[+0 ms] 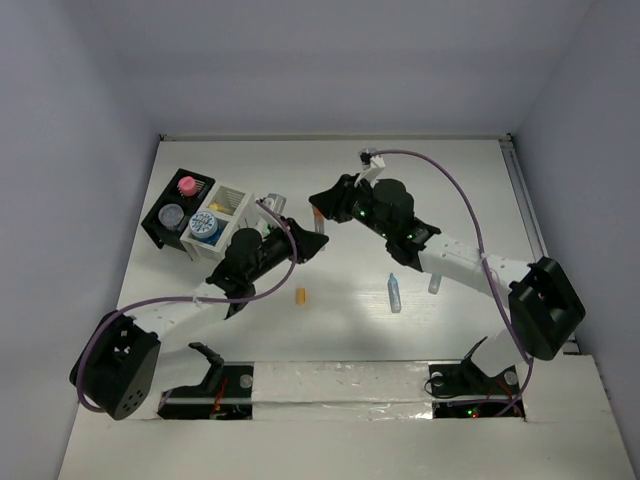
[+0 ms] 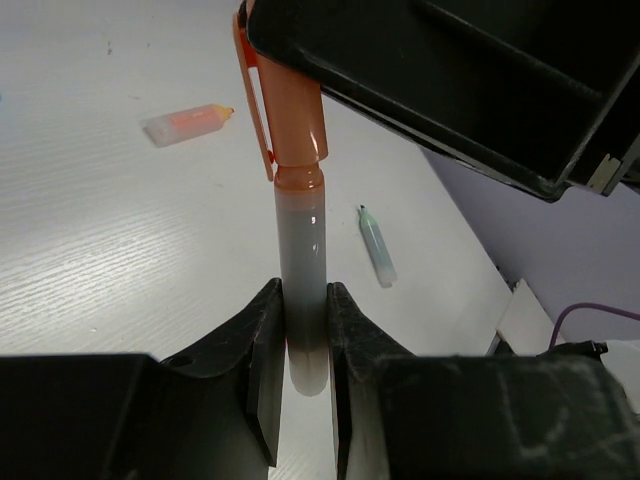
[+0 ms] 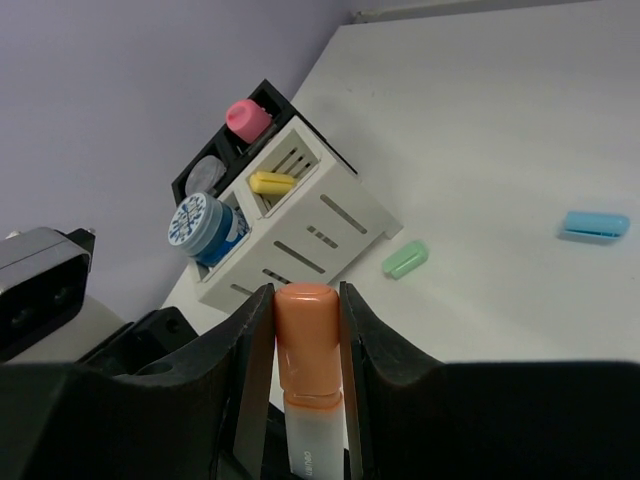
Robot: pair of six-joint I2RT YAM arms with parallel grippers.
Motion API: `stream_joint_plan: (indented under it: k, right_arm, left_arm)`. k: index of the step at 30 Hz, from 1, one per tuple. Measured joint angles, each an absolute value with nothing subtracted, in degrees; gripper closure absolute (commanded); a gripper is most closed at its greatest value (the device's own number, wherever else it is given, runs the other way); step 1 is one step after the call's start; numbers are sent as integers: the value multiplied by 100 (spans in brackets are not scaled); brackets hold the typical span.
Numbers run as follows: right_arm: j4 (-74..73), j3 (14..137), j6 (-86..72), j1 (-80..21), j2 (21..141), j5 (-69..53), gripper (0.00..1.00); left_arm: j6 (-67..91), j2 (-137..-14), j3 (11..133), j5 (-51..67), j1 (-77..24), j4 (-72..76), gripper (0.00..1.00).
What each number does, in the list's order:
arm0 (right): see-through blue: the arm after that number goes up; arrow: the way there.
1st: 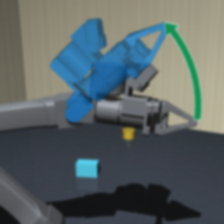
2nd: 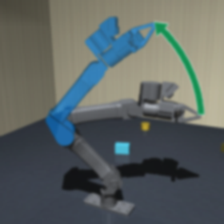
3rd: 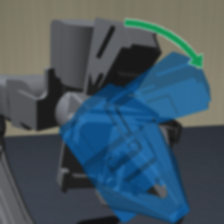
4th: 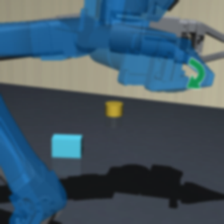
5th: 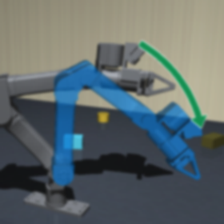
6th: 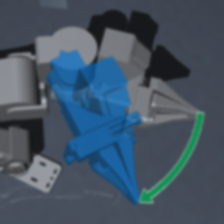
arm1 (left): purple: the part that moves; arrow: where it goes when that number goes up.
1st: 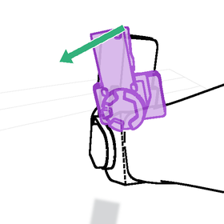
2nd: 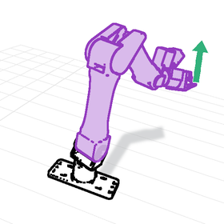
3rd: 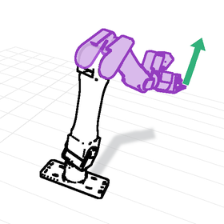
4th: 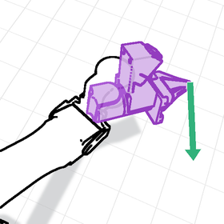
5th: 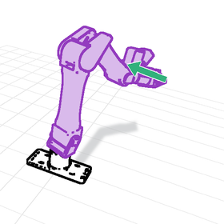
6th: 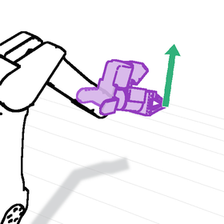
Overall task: Sort the stationery into containers
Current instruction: Close the pen cap on the pen.
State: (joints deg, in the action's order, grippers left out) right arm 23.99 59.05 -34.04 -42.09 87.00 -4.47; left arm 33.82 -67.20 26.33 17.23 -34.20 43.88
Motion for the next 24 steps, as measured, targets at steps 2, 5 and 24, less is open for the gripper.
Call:
stream_joint_plan:
  k: [2,5,24]
  right_arm:
    - [2405,5905,-3369,-4239,8685,-357,100]
    - [2414,5902,-3297,-4322,8665,-176,100]
    - [2904,5631,-2781,-4991,8552,1347,100]
  left_arm:
    - [3358,-6665,2641,1658,-3420,4364,100]
    - [3341,-6602,2641,1586,-3420,4320,100]
    - [3055,-6300,2917,1044,-3605,3579,100]
